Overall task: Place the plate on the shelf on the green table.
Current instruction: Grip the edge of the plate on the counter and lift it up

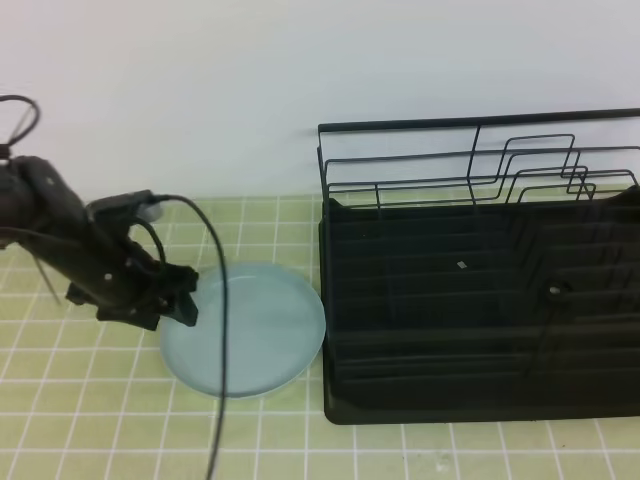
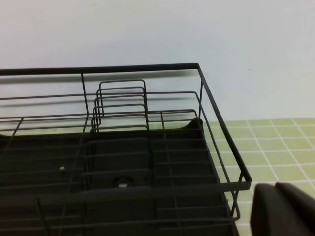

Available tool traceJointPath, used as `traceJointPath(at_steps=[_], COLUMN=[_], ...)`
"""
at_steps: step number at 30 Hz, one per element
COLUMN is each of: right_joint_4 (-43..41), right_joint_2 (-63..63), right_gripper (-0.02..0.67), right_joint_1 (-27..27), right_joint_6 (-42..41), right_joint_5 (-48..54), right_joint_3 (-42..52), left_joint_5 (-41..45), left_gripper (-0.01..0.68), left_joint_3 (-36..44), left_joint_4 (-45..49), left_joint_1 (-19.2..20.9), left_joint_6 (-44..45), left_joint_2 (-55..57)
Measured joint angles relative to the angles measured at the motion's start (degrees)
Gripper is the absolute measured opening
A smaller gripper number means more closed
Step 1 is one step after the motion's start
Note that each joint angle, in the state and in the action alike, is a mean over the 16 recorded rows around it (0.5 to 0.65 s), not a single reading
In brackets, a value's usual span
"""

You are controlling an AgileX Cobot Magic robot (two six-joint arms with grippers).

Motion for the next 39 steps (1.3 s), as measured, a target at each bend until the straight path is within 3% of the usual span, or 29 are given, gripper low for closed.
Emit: traceJointPath(at_steps=[8,19,23,32,39], right_joint_4=[0.1,0.2,0.3,0.5,4.3], right_joint_2=[0.0,0.0,0.0,0.0,0.0], right_gripper=[-0.003,-0.003,-0.003,-0.003,-0.004], right_joint_1=[0.0,0.0,0.0,0.0,0.0], right_joint_6=[-0.1,-0.1,-0.1,0.0,-1.7], right_joint_5=[0.1,0.1,0.1,-0.1,1.2], right_joint_3=[0.0,0.0,0.0,0.0,-0.7], left_joint_5=[-1.7,-2.0,-1.6,-0.6,1.3], left_gripper=[0.344,0.095,0.033,0.007,0.004], left_joint_3=[-0.1,-0.1,-0.1,-0.1,-0.1], left_joint_4=[4.7,7.1,8.5,15.1,17.9], left_joint_1=[-3.2,-4.1,-4.1,-3.7,-1.1], left_joint_6=[0.8,0.6,0.4,-1.4,-2.8], left_joint_2=[0.6,0.6,0.4,-2.7,-9.5])
